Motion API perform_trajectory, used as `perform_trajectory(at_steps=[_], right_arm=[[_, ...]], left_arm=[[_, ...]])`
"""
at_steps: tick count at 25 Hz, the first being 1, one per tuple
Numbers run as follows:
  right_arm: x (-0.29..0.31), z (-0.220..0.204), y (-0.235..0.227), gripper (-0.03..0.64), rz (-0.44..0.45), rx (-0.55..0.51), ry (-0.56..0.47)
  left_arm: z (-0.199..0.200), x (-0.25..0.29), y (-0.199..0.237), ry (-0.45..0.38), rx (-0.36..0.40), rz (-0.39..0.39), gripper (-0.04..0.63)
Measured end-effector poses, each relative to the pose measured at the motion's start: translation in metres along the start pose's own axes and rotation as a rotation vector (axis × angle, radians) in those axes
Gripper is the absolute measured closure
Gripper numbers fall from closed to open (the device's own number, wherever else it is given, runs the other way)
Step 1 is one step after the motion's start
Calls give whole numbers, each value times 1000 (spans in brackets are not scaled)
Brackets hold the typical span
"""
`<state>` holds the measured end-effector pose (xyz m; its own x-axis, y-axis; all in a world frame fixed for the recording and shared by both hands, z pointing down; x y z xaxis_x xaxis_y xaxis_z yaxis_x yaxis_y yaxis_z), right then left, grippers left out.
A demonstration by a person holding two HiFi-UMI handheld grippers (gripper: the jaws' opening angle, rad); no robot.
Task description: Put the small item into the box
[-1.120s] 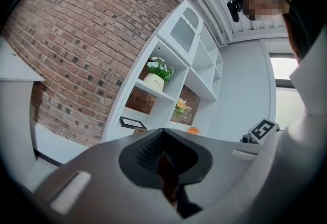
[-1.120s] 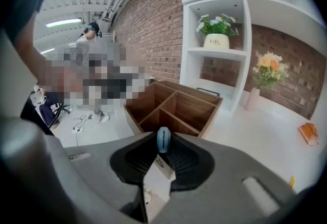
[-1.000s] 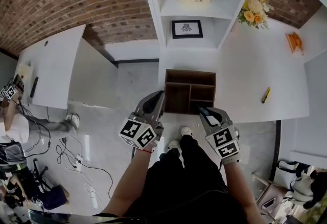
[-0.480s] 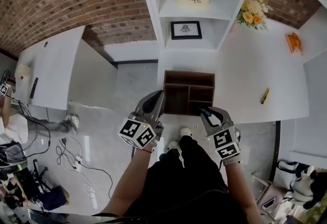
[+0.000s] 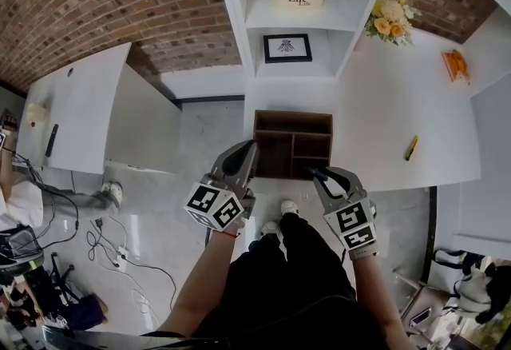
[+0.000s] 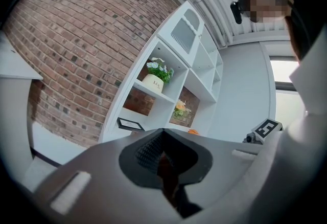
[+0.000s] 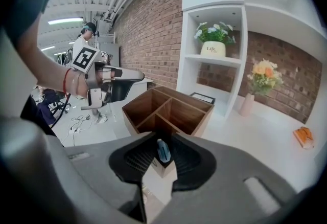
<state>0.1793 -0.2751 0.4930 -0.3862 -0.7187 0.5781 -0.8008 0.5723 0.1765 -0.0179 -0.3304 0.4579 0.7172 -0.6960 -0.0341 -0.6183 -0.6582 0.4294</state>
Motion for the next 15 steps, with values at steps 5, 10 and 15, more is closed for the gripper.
perform_trajectory(at_steps=[5,10,15], right_arm=[[-5,4,-4,528,-5,42,-26],[-10,9,-15,531,-41,93,-78],[-18,23,-26,568,-77,141,-155]], left_arm=[[0,2,-1,1,-1,-9,594],[2,3,-3,2,4,-17,594],[4,4,-5,8,11,-27,594]])
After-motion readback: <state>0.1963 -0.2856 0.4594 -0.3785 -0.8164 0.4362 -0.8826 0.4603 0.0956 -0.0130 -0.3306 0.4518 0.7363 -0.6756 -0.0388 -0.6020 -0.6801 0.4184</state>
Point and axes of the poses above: the fingertips, and each gripper's own axes: x forward along the fingers, y to its left, z out of its top, the point moved 5 cm from there along -x, backward along the fingers, and after that the axes turned 9 degrees about -z, right-handed, at the moved point
